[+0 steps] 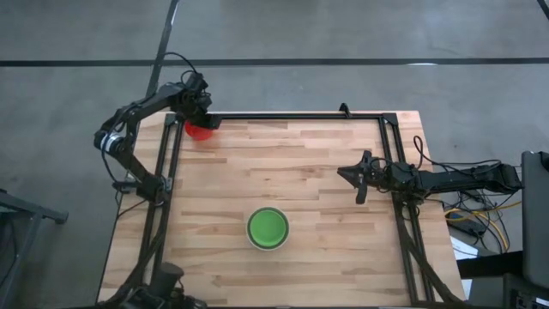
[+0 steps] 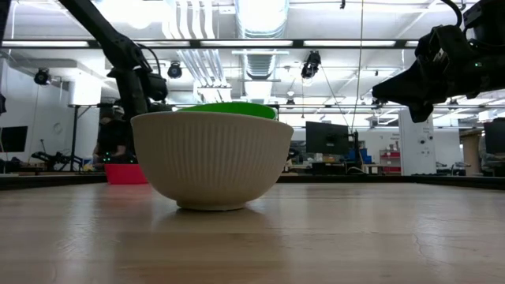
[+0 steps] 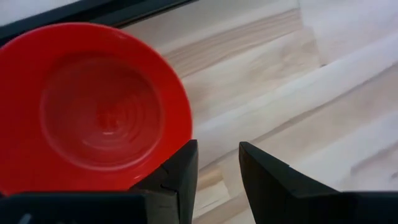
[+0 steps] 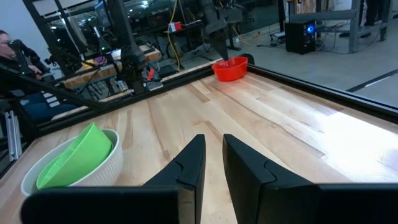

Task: Nest bowls inside each other
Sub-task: Stack the red bowl on the green bowl

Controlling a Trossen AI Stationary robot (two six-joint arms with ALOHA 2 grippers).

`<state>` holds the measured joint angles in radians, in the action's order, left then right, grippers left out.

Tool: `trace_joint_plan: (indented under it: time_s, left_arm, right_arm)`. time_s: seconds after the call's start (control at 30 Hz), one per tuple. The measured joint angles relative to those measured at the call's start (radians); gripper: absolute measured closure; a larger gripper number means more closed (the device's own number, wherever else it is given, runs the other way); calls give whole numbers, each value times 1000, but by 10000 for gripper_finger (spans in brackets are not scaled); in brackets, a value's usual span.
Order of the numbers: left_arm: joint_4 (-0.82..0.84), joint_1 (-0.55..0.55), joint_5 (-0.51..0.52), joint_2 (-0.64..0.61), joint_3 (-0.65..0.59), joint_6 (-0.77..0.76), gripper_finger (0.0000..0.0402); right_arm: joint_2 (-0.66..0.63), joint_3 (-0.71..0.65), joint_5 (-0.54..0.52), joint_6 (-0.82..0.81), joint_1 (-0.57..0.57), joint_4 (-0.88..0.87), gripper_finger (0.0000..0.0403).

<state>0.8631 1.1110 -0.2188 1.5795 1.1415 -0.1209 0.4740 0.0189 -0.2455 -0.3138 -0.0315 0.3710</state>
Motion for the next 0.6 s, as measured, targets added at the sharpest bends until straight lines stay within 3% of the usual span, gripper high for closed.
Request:
trace_joint_plan:
  time_s: [0.23, 0.6]
  left_arm:
    - [-14, -4, 42, 13, -23, -37, 280]
    - [-85, -8, 27, 15, -113, -44, 280]
  right_arm:
    - [0, 0, 0, 0, 0, 0, 349]
    - [0, 0, 0, 0, 0, 0, 349]
